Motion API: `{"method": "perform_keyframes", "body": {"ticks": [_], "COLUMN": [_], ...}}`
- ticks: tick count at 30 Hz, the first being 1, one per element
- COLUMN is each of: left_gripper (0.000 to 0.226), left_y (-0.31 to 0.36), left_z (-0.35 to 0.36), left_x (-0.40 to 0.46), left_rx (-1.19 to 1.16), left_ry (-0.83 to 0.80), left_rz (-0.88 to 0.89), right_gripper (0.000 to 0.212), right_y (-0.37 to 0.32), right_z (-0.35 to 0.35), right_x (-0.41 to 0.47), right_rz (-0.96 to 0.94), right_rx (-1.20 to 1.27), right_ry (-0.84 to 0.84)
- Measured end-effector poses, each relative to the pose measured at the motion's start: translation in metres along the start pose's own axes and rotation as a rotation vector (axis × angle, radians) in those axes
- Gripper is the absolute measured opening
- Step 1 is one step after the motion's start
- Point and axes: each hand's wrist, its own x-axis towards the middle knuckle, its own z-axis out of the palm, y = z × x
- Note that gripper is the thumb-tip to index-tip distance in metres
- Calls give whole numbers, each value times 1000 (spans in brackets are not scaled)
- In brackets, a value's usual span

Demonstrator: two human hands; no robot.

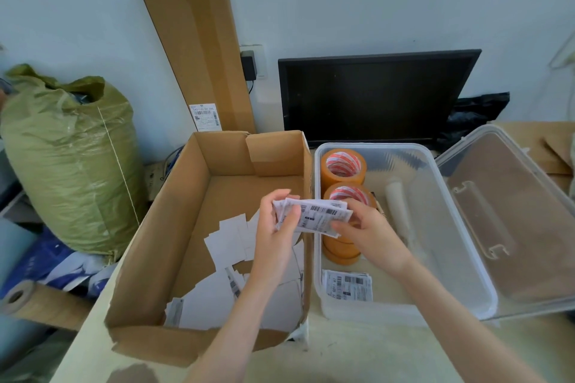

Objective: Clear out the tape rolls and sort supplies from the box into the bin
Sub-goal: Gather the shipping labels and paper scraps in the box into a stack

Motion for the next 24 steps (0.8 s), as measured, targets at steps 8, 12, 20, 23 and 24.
{"method": "perform_keyframes", "body": {"ticks": [8,12,20,23,24], "left_gripper": [18,20,24,26,27], "left_y": [4,6,6,4,4], "left_z": [12,24,29,24,23], "left_x": [-1,4,3,6,7], "left_rx": [-51,-66,-25,40,55], "left_ry": [-23,132,140,43,4], "left_rz": [-74,-146,-3,6,5], "right_gripper": [21,27,32,9,16], "right_y": [-8,-11,-12,-10,-7], "right_z": [8,13,2,-12,-18], "right_x": [1,-2,-9,-6,-5], "right_rz": [-60,-79,-167,-251,-220], "right_rx": [85,187,-15,-388,-423], "right_ry": [18,65,122,98,57]}}
